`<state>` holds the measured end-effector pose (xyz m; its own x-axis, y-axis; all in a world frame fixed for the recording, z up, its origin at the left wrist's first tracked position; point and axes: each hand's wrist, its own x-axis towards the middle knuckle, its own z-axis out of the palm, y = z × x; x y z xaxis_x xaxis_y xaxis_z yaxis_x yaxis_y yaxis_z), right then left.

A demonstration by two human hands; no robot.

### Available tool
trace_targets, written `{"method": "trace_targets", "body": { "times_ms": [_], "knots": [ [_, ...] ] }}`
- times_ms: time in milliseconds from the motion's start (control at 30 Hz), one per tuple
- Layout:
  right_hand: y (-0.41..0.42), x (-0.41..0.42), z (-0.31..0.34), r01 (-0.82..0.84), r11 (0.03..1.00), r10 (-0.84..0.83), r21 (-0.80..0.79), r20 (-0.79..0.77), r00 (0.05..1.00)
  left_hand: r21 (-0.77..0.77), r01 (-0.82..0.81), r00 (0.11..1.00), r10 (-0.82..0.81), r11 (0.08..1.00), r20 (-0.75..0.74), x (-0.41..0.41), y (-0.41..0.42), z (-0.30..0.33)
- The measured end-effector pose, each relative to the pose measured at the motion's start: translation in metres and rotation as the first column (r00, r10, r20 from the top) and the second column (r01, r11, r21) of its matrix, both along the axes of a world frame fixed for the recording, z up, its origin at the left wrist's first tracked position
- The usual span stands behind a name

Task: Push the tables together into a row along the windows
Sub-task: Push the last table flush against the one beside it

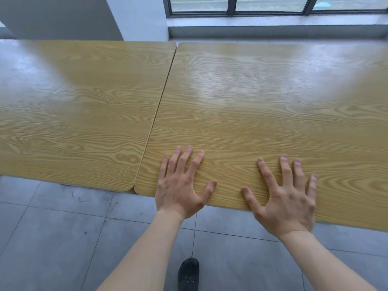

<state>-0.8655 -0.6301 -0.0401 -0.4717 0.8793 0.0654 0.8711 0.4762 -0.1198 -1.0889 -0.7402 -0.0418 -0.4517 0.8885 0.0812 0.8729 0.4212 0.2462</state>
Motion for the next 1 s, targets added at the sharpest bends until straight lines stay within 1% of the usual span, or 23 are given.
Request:
{"method": "trace_targets", "body": {
  "times_ms": [367,533,733,833,1000],
  "knots": [
    [0.001,0.000,-0.001,0.000,1.000,0.000,-0.002,-0.006,1.000,0.001,0.009,1.000,-0.009,1.000,0.009,-0.002,0.000,-0.001],
    [0.001,0.000,0.002,-0.005,0.999,0.006,-0.044,0.017,1.000,-0.013,0.025,1.000,-0.024,1.000,0.018,-0.003,0.000,0.001],
    [0.009,-0.009,0.023,0.002,0.992,0.001,-0.128,0.024,1.000,-0.011,0.044,0.993,-0.042,0.999,0.109,-0.011,-0.001,0.018],
    [0.034,-0.033,0.049,0.006,0.991,-0.011,-0.135,-0.030,0.999,-0.008,0.055,0.993,-0.054,0.998,0.109,-0.034,0.019,0.038],
    [0.095,-0.075,0.095,0.036,0.990,-0.056,-0.137,-0.143,0.988,0.048,0.064,0.992,-0.069,0.997,0.103,-0.073,0.093,0.085]
  ]
}}
